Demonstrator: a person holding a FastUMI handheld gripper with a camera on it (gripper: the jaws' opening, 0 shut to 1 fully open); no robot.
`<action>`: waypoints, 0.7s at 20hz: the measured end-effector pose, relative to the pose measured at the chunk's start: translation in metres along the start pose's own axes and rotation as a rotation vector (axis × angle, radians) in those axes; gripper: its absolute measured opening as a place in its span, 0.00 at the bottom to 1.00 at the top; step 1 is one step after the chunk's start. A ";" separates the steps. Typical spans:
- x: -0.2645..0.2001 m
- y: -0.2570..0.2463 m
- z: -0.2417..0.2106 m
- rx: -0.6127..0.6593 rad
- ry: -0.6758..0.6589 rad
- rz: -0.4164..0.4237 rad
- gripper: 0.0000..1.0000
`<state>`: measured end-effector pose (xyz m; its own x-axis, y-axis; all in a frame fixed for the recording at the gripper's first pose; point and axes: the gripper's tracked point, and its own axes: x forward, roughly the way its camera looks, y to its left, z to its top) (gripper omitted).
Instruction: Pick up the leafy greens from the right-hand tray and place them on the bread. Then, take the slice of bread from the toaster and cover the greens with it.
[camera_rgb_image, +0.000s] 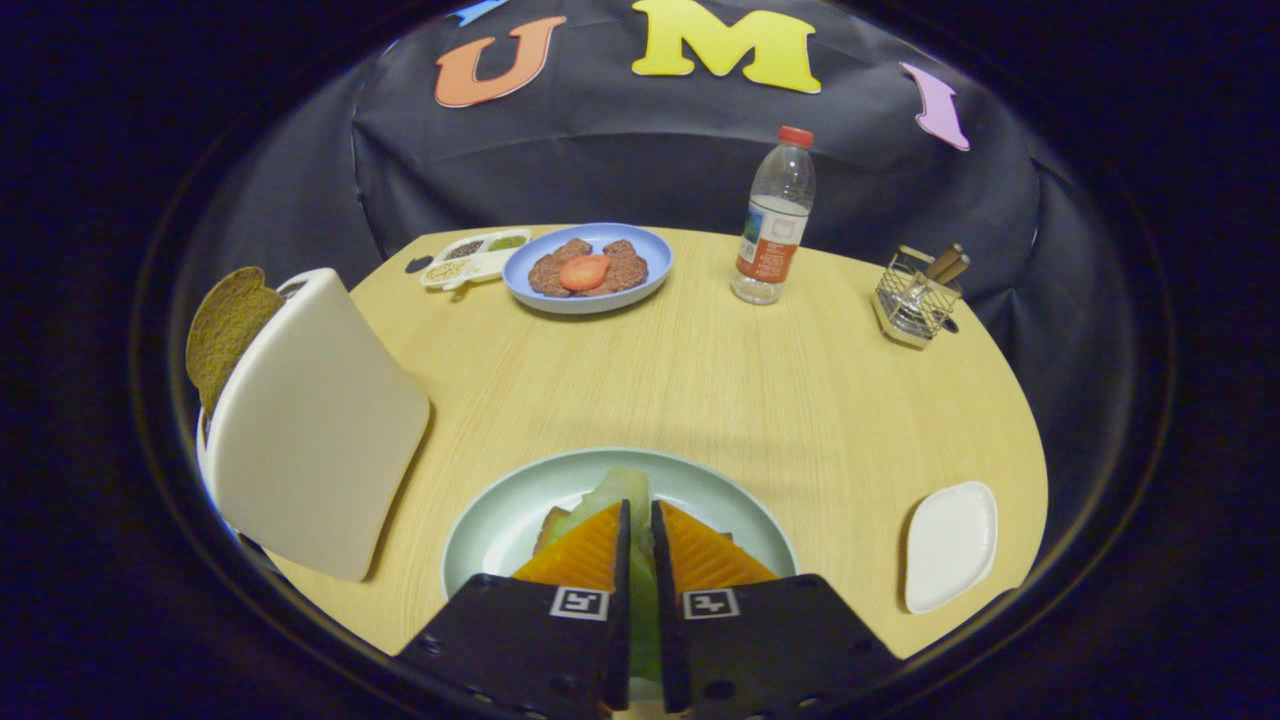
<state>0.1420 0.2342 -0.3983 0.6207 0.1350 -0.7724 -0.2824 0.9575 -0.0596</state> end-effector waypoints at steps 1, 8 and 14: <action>-0.004 -0.001 0.002 -0.004 -0.008 -0.010 0.20; -0.058 0.011 0.024 -0.089 -0.139 -0.019 0.72; -0.129 0.046 0.065 -0.124 -0.285 0.005 0.96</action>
<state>0.0961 0.2773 -0.2600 0.7941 0.2223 -0.5657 -0.3619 0.9207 -0.1462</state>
